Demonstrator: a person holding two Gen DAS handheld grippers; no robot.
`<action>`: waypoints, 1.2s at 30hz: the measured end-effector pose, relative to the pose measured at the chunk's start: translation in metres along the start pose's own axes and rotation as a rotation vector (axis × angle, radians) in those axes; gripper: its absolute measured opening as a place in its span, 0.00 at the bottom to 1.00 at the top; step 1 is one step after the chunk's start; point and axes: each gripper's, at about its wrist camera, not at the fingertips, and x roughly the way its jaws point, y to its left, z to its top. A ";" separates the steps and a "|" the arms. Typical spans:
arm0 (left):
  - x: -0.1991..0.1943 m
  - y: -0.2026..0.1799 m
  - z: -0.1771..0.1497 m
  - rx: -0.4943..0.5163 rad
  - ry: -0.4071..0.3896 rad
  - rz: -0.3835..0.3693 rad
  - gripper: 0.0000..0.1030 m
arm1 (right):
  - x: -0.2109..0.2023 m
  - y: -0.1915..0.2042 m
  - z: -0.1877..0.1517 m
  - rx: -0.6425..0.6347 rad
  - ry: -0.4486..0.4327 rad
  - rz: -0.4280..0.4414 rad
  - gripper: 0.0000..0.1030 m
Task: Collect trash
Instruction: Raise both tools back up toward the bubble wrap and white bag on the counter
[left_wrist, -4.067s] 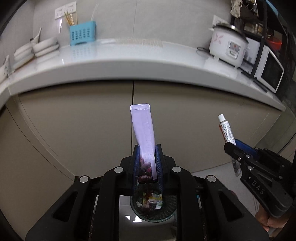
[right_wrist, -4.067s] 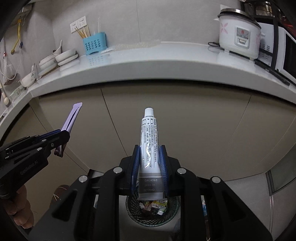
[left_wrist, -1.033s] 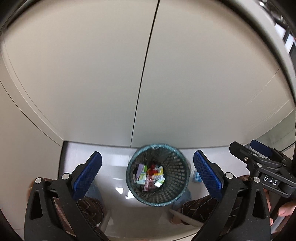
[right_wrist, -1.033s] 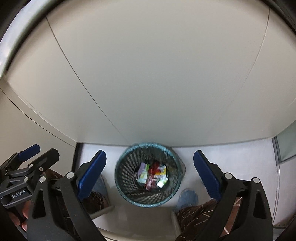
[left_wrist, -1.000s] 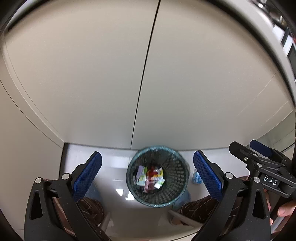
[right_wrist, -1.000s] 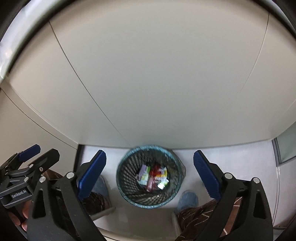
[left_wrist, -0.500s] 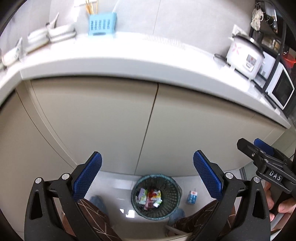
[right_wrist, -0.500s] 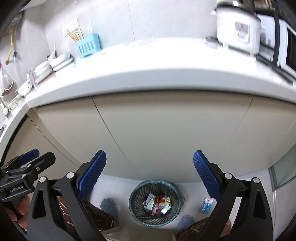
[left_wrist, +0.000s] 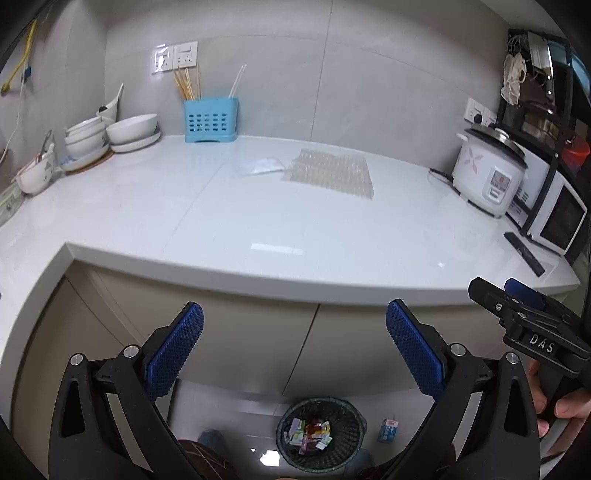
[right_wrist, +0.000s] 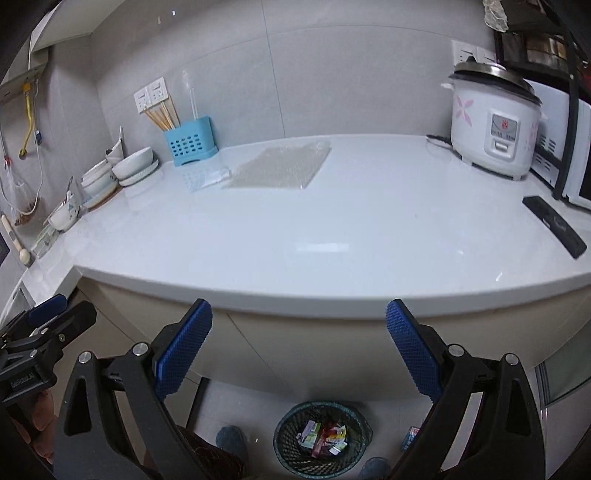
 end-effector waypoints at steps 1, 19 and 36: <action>0.000 0.002 0.008 0.000 -0.003 0.003 0.94 | 0.002 0.001 0.009 -0.001 0.001 -0.003 0.89; 0.136 0.037 0.168 -0.020 0.095 0.058 0.94 | 0.134 -0.009 0.140 0.023 0.098 -0.059 0.89; 0.336 0.050 0.236 -0.034 0.253 0.132 0.94 | 0.317 -0.046 0.209 0.145 0.276 -0.071 0.89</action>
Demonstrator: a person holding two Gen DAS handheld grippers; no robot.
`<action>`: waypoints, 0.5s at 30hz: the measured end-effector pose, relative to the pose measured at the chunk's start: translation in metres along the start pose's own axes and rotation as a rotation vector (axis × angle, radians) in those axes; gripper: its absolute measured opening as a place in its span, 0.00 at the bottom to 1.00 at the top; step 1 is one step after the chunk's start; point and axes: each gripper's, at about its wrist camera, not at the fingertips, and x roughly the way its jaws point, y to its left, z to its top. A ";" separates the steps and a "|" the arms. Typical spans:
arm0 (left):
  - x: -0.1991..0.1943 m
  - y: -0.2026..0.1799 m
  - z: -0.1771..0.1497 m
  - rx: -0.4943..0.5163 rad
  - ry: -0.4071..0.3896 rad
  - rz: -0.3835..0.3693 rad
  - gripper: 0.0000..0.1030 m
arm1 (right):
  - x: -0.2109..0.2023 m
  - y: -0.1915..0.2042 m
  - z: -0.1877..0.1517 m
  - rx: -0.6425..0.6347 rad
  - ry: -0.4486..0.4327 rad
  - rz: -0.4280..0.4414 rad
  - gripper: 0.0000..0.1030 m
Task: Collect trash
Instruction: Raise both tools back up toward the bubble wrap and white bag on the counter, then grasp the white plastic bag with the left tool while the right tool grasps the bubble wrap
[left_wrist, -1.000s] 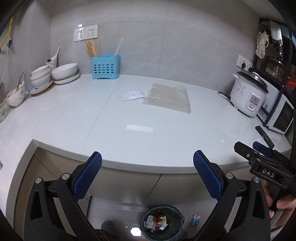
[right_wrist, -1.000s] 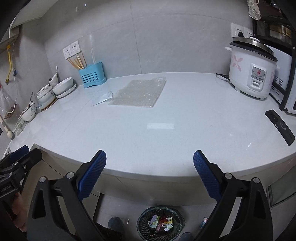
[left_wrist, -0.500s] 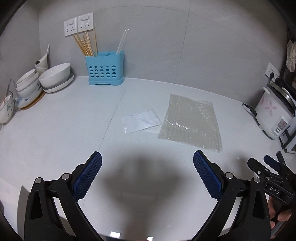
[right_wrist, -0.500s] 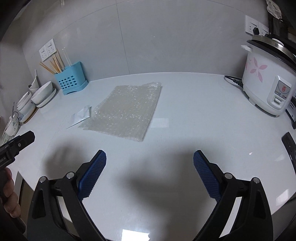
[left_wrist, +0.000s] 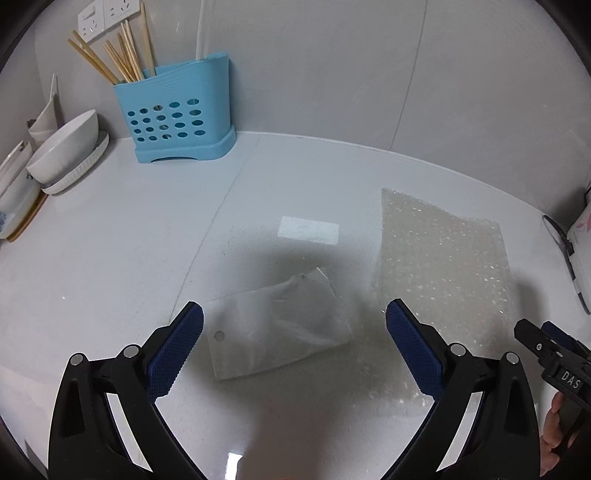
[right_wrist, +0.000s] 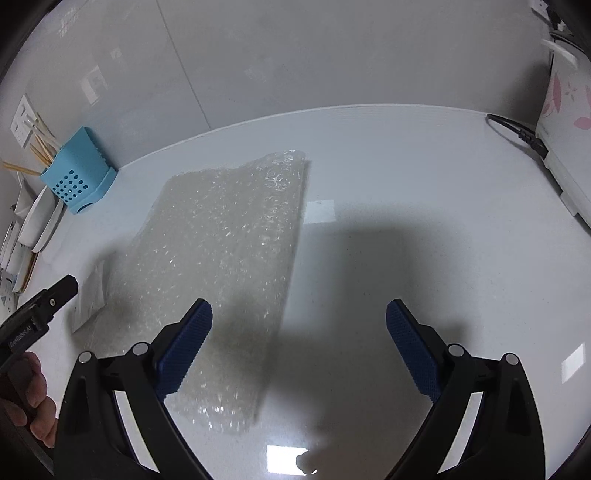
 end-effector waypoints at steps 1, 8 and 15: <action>0.007 0.001 0.001 -0.005 0.012 -0.003 0.94 | 0.005 0.002 0.004 0.003 0.007 0.015 0.89; 0.038 0.002 -0.002 -0.020 0.050 -0.019 0.94 | 0.022 0.013 0.010 -0.007 -0.031 0.001 0.90; 0.037 -0.006 -0.002 0.004 0.064 0.039 0.79 | 0.025 0.024 0.012 -0.055 -0.013 -0.041 0.84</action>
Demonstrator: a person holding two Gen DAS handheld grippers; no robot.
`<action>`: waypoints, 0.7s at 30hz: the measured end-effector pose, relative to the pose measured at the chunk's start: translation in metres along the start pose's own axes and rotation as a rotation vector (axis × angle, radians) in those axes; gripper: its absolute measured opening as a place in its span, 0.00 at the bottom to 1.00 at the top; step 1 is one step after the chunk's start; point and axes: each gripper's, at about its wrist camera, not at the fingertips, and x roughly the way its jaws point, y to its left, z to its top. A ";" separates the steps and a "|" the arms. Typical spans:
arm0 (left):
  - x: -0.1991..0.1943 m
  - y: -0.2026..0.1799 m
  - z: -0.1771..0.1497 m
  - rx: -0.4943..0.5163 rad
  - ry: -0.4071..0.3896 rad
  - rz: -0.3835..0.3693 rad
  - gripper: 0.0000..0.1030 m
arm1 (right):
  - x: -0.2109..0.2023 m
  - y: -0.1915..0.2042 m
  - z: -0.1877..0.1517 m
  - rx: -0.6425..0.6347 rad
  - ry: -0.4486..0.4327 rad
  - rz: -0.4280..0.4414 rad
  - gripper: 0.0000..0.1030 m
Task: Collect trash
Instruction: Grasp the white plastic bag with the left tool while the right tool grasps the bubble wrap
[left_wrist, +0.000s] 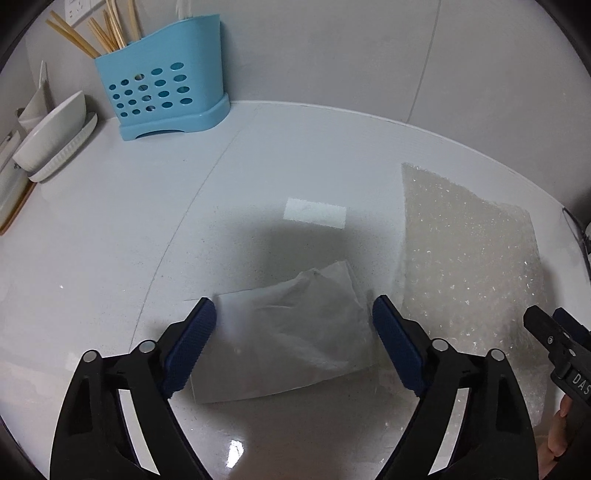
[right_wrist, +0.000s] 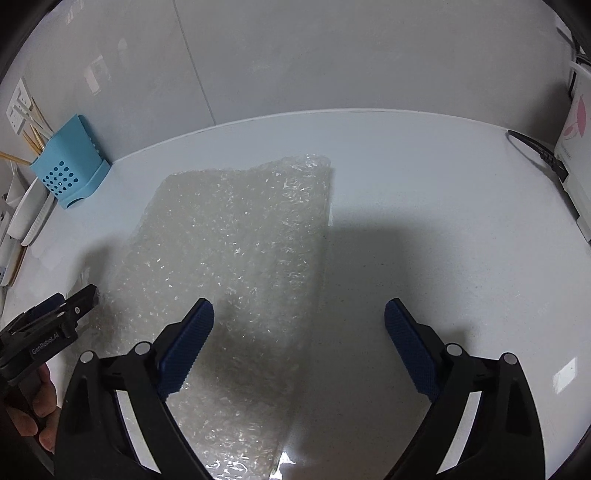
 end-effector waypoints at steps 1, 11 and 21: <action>-0.001 -0.002 -0.001 0.011 0.002 0.004 0.75 | 0.000 0.002 0.000 -0.011 -0.001 -0.012 0.81; -0.013 -0.012 -0.006 0.043 -0.009 -0.006 0.30 | -0.005 0.005 -0.003 -0.042 -0.018 -0.013 0.28; -0.017 0.002 -0.004 0.006 -0.032 -0.049 0.03 | -0.017 -0.001 -0.001 -0.023 -0.066 0.016 0.05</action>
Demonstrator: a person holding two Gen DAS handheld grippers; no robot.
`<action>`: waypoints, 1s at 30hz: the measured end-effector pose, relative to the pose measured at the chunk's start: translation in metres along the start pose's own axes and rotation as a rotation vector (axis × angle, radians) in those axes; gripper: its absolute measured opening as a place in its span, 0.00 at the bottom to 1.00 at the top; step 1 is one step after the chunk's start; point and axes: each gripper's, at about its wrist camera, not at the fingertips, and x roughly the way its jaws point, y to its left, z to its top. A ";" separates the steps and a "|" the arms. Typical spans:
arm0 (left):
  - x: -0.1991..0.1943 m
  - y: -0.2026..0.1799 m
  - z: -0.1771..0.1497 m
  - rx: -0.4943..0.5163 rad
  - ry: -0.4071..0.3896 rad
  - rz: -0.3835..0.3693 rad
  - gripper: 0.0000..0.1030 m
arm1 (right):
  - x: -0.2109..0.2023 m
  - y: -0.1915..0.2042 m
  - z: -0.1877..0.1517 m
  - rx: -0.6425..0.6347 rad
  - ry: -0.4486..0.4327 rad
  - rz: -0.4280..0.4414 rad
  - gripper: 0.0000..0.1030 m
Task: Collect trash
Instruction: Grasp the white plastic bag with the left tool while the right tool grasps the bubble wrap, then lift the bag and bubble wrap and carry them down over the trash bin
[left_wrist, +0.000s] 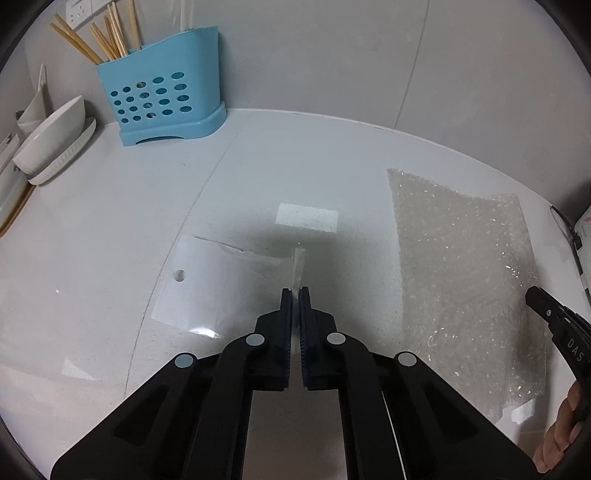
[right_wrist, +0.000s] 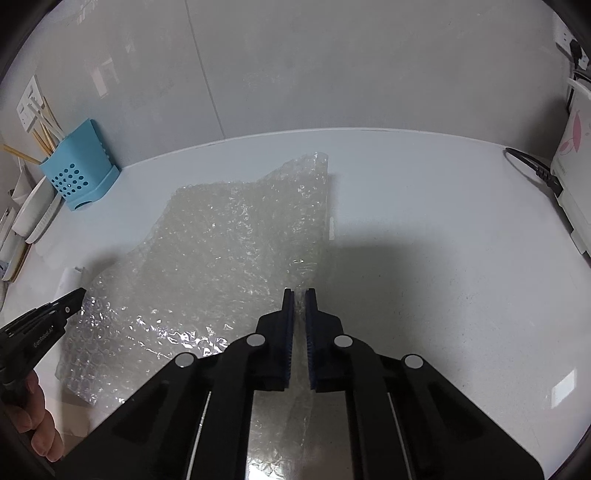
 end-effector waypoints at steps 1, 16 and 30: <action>-0.001 0.000 0.000 0.001 -0.006 -0.002 0.03 | -0.002 0.000 0.000 -0.001 -0.010 0.004 0.05; -0.013 -0.008 -0.003 0.024 -0.053 0.000 0.03 | -0.027 -0.006 0.000 0.023 -0.150 0.051 0.05; -0.113 -0.020 -0.028 0.054 -0.123 -0.031 0.03 | -0.126 -0.004 -0.012 0.031 -0.261 0.066 0.04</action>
